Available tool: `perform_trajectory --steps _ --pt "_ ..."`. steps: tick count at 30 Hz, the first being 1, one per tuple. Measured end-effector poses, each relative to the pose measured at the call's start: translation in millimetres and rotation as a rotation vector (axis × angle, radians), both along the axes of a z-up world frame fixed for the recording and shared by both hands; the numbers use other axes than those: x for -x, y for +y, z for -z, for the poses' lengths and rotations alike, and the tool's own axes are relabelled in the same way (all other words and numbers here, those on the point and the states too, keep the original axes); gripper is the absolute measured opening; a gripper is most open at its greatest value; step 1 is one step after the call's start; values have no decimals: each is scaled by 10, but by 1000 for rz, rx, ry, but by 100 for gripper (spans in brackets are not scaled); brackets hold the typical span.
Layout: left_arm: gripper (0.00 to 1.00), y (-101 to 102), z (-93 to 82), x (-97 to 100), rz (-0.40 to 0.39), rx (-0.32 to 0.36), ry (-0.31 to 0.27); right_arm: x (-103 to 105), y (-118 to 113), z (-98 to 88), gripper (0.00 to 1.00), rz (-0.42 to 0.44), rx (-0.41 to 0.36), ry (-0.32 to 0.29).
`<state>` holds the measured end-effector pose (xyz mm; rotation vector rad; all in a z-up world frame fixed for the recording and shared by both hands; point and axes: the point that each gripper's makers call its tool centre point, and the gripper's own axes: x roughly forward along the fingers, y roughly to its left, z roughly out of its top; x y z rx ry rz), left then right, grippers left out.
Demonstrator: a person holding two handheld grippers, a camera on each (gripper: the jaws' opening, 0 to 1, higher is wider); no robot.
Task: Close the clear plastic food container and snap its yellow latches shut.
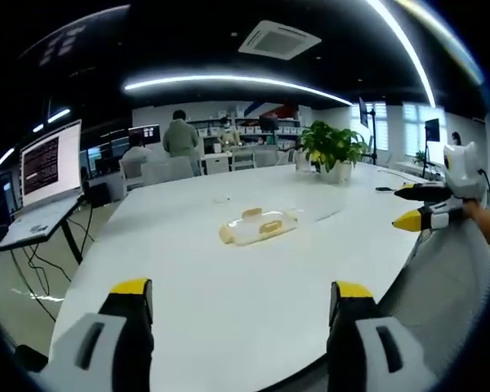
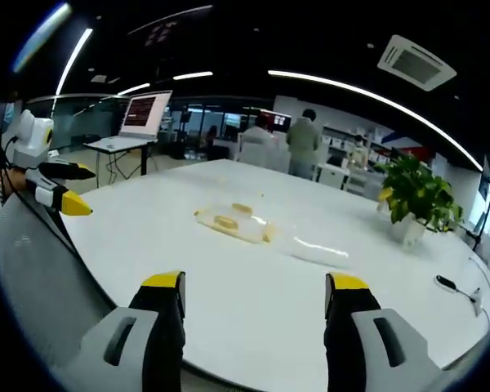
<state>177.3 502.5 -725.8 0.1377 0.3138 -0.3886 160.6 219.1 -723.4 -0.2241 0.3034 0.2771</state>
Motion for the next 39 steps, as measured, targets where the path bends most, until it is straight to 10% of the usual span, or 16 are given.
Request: perform_trajectory --steps 39 --pt "85 -2 8 -1 0 2 6 -4 -17 2 66 7 4 -2"
